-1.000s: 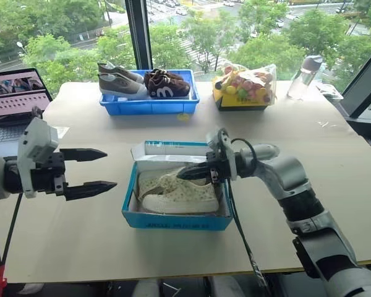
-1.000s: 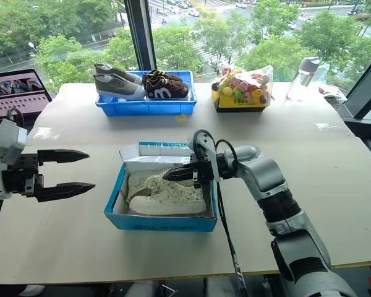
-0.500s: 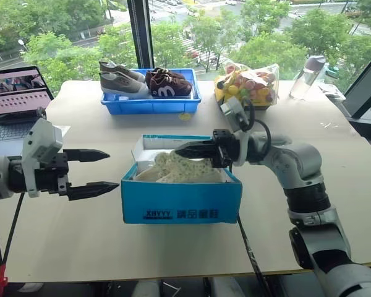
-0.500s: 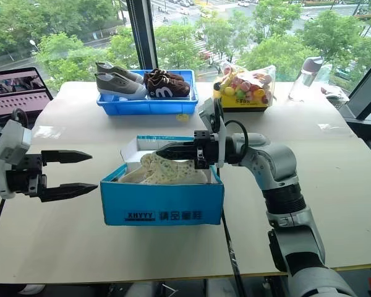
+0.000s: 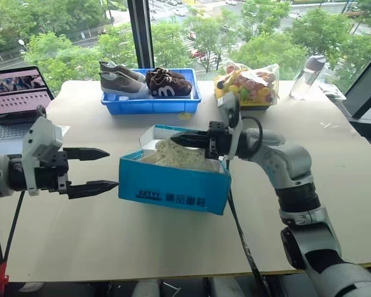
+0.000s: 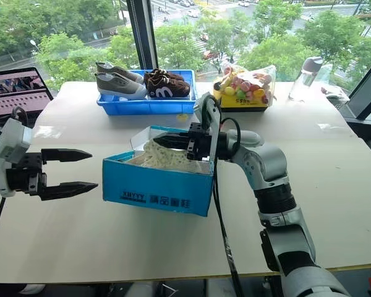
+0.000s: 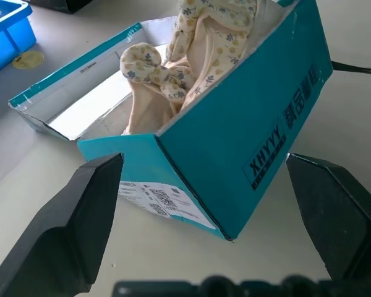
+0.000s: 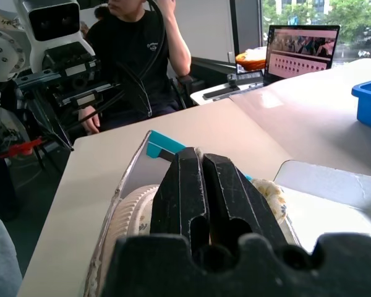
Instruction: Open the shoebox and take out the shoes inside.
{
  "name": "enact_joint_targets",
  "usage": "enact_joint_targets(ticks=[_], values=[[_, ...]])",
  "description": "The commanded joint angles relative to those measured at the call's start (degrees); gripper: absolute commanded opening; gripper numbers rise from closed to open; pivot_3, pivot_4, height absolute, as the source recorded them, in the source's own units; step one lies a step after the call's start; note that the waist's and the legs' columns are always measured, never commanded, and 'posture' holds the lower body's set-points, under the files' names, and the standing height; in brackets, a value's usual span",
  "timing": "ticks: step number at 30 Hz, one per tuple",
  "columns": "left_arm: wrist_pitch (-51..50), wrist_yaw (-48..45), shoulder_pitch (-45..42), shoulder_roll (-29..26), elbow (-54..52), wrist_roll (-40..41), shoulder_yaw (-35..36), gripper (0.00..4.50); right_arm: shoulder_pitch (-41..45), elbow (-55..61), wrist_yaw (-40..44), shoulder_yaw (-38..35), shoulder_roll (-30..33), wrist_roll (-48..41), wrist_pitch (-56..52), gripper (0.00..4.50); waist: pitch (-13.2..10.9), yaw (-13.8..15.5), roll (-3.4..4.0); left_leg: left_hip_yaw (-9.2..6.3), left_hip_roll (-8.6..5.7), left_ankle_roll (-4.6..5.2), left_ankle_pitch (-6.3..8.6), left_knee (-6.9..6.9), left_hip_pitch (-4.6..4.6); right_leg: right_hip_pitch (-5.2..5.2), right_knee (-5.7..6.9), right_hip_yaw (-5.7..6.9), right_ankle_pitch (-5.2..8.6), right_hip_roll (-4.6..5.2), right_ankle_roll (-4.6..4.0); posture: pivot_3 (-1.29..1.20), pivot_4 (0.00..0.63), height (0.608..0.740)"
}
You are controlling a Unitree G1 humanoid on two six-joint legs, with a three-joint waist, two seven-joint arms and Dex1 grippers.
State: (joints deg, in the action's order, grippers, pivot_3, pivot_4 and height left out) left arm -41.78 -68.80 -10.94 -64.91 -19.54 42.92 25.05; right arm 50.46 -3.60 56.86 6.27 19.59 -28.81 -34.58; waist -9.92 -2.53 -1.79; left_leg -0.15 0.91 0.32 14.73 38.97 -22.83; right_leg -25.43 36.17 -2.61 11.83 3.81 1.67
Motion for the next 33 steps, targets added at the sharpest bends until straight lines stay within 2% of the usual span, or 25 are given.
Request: enact_joint_targets(ticks=[1,3,5,7,8,10,12,13,17,19,23,27,30,33], values=[[0.7,-0.4,-0.6,-1.0,-0.5,0.3,0.9,4.50,1.7,2.6,0.8,-1.8,-0.4,-2.3,0.9,0.04,0.0,0.0,0.00,0.01,-0.01,0.00,0.00,0.00,0.00,-0.01,0.00,0.00,0.00,0.01,0.00,0.00,0.150,0.740],[0.8,-0.5,-0.6,-1.0,-0.5,0.2,0.8,4.50,1.2,2.5,-0.2,-0.3,-0.2,1.1,3.8,0.04,0.0,0.0,0.00,0.01,0.00,0.00,0.00,0.00,-0.01,0.01,0.03,0.00,0.00,0.01,0.00,0.00,0.150,0.740],[0.8,-0.5,-0.6,-1.0,-0.5,0.1,0.7,4.50,0.6,5.7,2.3,-2.4,0.3,-6.5,-4.0,0.04,0.0,0.0,0.00,0.01,-0.01,0.00,0.00,0.00,-0.02,0.01,0.05,0.00,0.00,0.02,0.00,0.00,0.150,0.740],[0.9,-0.7,-0.6,-1.0,-0.4,0.0,0.6,4.50,0.7,4.4,0.0,0.9,1.8,1.5,2.3,0.04,0.0,0.0,0.00,0.01,-0.01,0.00,0.00,0.00,-0.03,0.01,0.05,-0.01,0.00,0.03,0.00,0.00,0.150,0.740],[0.9,-0.7,-0.7,-1.0,-0.4,0.1,0.5,4.50,1.3,2.4,-0.7,0.2,1.5,1.5,1.7,0.04,0.0,0.0,0.00,0.00,-0.01,0.00,0.00,0.00,-0.03,0.01,0.05,0.00,0.00,0.03,0.00,0.00,0.150,0.740],[1.0,-0.7,-0.9,-0.9,-0.3,0.1,0.4,4.50,1.2,4.0,2.6,-2.5,1.7,-5.8,-4.7,0.04,0.0,0.0,0.00,0.01,-0.02,0.00,0.00,0.01,0.00,0.03,0.01,0.00,0.00,0.03,0.00,0.00,0.150,0.740],[1.1,-0.7,-1.1,-0.9,-0.1,-0.1,0.1,4.50,3.2,-0.1,-3.6,-2.0,0.9,2.0,3.9,0.04,0.0,0.0,0.00,0.01,-0.02,0.00,0.00,0.01,0.01,0.03,-0.01,-0.01,0.00,0.03,0.00,0.00,0.150,0.740],[1.1,-0.7,-1.2,-1.0,-0.1,-0.1,0.0,4.50,4.6,-2.1,-5.3,-3.5,0.2,2.0,4.4,0.04,0.0,0.0,0.00,0.00,0.00,0.00,0.00,0.01,0.04,0.06,0.00,-0.01,0.00,0.00,0.00,0.00,0.150,0.740],[1.2,-0.7,-1.4,-0.9,-0.1,-0.2,-0.2,4.50,9.2,-1.6,-8.8,-9.1,-3.1,-2.8,4.9,0.04,0.0,-0.1,0.01,0.03,-0.01,-0.04,-0.03,0.00,0.02,-0.02,0.02,-0.05,-0.01,0.00,-0.01,0.00,0.150,0.740],[1.2,-0.6,-1.6,-0.9,-0.1,-0.1,-0.4,4.50,8.7,1.6,-6.8,-11.4,-4.0,-10.7,-2.2,0.04,0.0,-0.1,0.00,0.01,0.02,-0.04,-0.02,-0.04,-0.09,-0.13,0.13,-0.04,-0.01,-0.02,-0.02,0.00,0.150,0.740],[1.2,-0.3,-1.8,-0.7,-0.2,0.0,-0.7,4.50,2.1,0.0,-2.2,0.4,1.9,2.4,3.5,0.04,0.0,0.0,-0.03,0.01,0.01,-0.01,-0.01,-0.05,-0.20,-0.18,0.14,0.00,-0.01,0.02,-0.02,0.00,0.150,0.740],[1.2,-0.3,-1.9,-0.8,-0.1,-0.2,-0.9,4.50,4.0,1.8,-3.8,-5.0,-1.3,-4.8,0.3,0.04,0.0,-0.1,0.05,0.04,-0.06,0.01,0.00,-0.01,-0.21,-0.09,0.03,0.03,-0.02,0.09,0.00,0.00,0.150,0.740],[1.3,-0.3,-2.3,-0.7,0.0,-0.2,-1.2,4.50,1.9,1.3,-0.3,1.2,2.3,2.7,5.1,0.04,0.0,-0.1,0.05,0.09,-0.04,-0.04,-0.03,0.01,-0.36,-0.45,0.27,-0.07,-0.03,0.05,0.00,0.00,0.150,0.740],[1.4,-0.3,-2.7,-0.7,0.2,-0.3,-1.6,4.50,3.7,2.4,-2.3,-6.0,-1.6,-7.6,-0.7,0.04,0.0,0.0,0.04,0.07,-0.04,-0.03,-0.03,0.01,-0.36,-0.52,0.47,-0.03,-0.01,0.05,0.00,0.00,0.150,0.740]])
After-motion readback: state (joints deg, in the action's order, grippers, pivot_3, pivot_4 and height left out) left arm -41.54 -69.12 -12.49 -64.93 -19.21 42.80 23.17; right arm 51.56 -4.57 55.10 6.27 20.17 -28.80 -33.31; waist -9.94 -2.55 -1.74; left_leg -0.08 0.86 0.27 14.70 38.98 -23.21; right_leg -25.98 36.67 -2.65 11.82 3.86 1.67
